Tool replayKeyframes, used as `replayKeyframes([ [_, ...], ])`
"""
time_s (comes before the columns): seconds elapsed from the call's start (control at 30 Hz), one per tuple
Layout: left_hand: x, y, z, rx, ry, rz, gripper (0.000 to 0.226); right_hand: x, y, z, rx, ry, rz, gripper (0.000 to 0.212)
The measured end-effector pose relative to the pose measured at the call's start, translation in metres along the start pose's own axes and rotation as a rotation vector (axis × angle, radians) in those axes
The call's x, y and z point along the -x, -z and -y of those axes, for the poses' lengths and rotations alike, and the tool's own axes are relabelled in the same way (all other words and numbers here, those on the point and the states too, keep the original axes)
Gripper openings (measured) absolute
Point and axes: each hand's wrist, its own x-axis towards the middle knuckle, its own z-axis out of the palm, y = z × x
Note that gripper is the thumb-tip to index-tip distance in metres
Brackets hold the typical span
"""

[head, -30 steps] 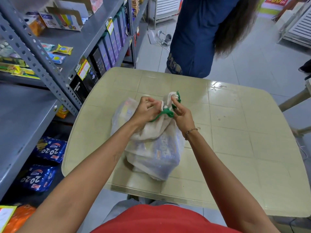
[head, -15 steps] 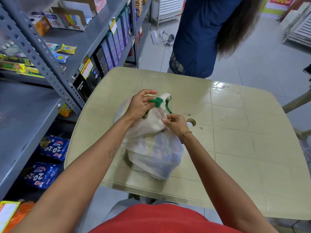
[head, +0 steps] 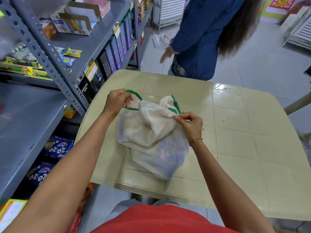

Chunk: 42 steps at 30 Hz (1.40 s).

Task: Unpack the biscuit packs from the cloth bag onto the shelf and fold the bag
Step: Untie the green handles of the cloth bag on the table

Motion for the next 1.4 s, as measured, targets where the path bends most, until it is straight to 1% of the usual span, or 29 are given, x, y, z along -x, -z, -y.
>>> replayKeyframes([
  [0.1,-0.001,-0.006,-0.013,0.009,-0.126,-0.028,0.023,0.012,0.003,-0.012,0.163,0.111,0.129,0.017],
  [0.13,-0.003,-0.009,-0.016,-0.052,-0.146,-0.052,0.027,0.015,0.005,-0.018,0.227,0.134,0.156,0.018],
  [0.17,-0.006,-0.011,-0.019,-0.182,-0.147,-0.095,0.031,0.017,0.007,-0.023,0.295,0.145,0.185,0.018],
  [0.2,-0.010,-0.014,-0.020,-0.379,-0.118,-0.147,0.036,0.018,0.008,-0.028,0.363,0.145,0.224,0.019],
  [0.27,-0.019,-0.020,-0.019,-0.834,0.043,-0.177,0.040,0.018,0.009,-0.035,0.466,0.117,0.309,0.022],
  [0.3,-0.021,-0.024,-0.020,-0.973,0.093,-0.138,0.041,0.017,0.009,-0.037,0.493,0.101,0.322,0.025],
  [0.33,-0.021,-0.031,-0.022,-1.031,0.096,-0.074,0.042,0.016,0.008,-0.038,0.496,0.089,0.305,0.031],
  [0.4,-0.013,-0.048,-0.023,-0.961,0.014,0.113,0.034,0.012,0.006,-0.036,0.456,0.091,0.193,0.038],
  [0.43,-0.006,-0.059,-0.021,-0.926,-0.026,0.256,0.033,0.008,0.004,-0.033,0.439,0.111,0.124,0.035],
  [0.5,0.016,-0.082,-0.010,-1.006,-0.041,0.533,0.049,-0.003,-0.003,-0.025,0.442,0.137,0.036,0.022],
  [0.53,0.027,-0.089,-0.002,-1.087,-0.020,0.602,0.059,-0.009,-0.007,-0.021,0.462,0.087,0.040,0.026],
  [0.57,0.037,-0.094,0.006,-1.146,-0.005,0.607,0.064,-0.014,-0.011,-0.017,0.486,-0.011,0.082,0.036],
  [0.6,0.045,-0.097,0.014,-1.174,-0.008,0.567,0.059,-0.019,-0.014,-0.015,0.520,-0.130,0.148,0.046],
  [0.63,0.050,-0.098,0.019,-1.189,-0.030,0.512,0.047,-0.023,-0.017,-0.014,0.546,-0.230,0.225,0.050],
  [0.67,0.053,-0.098,0.021,-1.211,-0.050,0.453,0.037,-0.024,-0.019,-0.012,0.527,-0.291,0.288,0.045],
  [0.7,0.055,-0.096,0.021,-1.246,-0.078,0.405,0.034,-0.025,-0.021,-0.010,0.452,-0.316,0.303,0.033],
  [0.77,0.052,-0.089,0.018,-1.329,-0.146,0.365,0.032,-0.028,-0.025,-0.002,0.240,-0.313,0.211,0.012],
  [0.83,0.044,-0.080,0.006,-1.363,-0.178,0.346,0.029,-0.035,-0.026,0.011,0.062,-0.294,0.080,0.008],
  [0.9,0.034,-0.071,-0.016,-1.284,-0.209,0.316,0.024,-0.047,-0.024,0.026,-0.098,-0.260,-0.042,0.010],
  [0.97,0.026,-0.063,-0.042,-1.158,-0.322,0.266,0.021,-0.057,-0.020,0.042,-0.206,-0.204,-0.143,0.016],
  [1.03,0.024,-0.057,-0.065,-0.975,-0.461,0.266,0.022,-0.064,-0.015,0.057,-0.313,-0.143,-0.150,0.024],
  [1.07,0.024,-0.054,-0.074,-0.811,-0.475,0.340,0.020,-0.063,-0.012,0.064,-0.326,-0.133,-0.122,0.029],
  [1.13,0.026,-0.049,-0.088,-0.424,-0.368,0.579,0.014,-0.056,-0.007,0.079,-0.195,-0.120,-0.043,0.031],
  [1.2,0.032,-0.047,-0.096,-0.199,-0.275,0.752,0.025,-0.037,-0.001,0.094,-0.040,0.022,0.086,0.025],
  [1.23,0.034,-0.048,-0.097,-0.112,-0.235,0.815,0.031,-0.026,0.000,0.101,-0.048,0.080,0.192,0.033],
  [1.27,0.036,-0.049,-0.097,-0.042,-0.180,0.873,0.032,-0.016,0.000,0.107,-0.085,0.081,0.313,0.041],
  [1.3,0.037,-0.050,-0.095,-0.008,-0.110,0.937,0.032,-0.007,0.001,0.111,-0.092,0.029,0.426,0.044],
  [1.33,0.038,-0.050,-0.093,-0.022,-0.037,1.008,0.036,-0.002,0.003,0.112,-0.056,-0.052,0.537,0.041],
  [1.4,0.037,-0.050,-0.085,-0.187,0.140,1.113,0.045,0.006,0.009,0.102,0.103,-0.255,0.802,0.023],
])
